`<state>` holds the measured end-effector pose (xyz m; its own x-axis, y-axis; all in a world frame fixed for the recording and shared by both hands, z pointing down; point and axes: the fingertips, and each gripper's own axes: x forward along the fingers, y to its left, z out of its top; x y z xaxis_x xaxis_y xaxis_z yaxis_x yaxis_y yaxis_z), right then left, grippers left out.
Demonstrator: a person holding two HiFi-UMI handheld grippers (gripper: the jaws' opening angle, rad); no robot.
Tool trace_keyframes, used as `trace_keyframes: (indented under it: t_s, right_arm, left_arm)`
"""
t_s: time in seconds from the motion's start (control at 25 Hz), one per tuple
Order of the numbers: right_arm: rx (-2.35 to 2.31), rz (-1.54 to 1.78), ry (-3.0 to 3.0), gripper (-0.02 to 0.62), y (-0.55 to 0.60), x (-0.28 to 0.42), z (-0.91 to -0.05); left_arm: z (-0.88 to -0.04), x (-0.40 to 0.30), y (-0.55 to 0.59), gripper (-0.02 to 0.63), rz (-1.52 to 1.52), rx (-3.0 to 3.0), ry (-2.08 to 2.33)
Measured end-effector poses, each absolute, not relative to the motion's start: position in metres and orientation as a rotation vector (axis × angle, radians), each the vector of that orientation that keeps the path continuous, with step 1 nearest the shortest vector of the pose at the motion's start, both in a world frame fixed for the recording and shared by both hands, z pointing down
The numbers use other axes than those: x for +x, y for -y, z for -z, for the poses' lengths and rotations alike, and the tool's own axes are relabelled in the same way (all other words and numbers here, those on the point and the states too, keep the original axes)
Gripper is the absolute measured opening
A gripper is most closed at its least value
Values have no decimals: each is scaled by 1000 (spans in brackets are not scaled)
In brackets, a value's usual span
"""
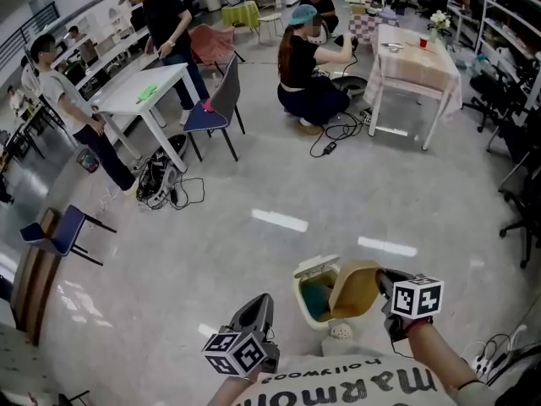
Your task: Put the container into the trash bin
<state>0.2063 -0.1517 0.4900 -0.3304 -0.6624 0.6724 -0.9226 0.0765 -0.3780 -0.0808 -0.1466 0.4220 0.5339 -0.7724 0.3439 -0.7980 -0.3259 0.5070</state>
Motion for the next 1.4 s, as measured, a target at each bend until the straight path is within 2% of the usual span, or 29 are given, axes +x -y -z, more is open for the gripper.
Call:
trace_keyframes:
  t_s: [0.36, 0.76, 1.4]
  right_arm:
    - [1396, -1108, 2082, 15, 190, 232, -502]
    - [1244, -1213, 2069, 15, 205, 228, -538]
    - [1211, -1344, 1983, 15, 240, 179, -633]
  left_arm:
    - [-427, -33, 157, -8, -27, 2058, 1358]
    - [-441, -20, 159, -8, -99, 1956, 1427]
    - [-562, -28, 166, -6, -292, 1823, 1219]
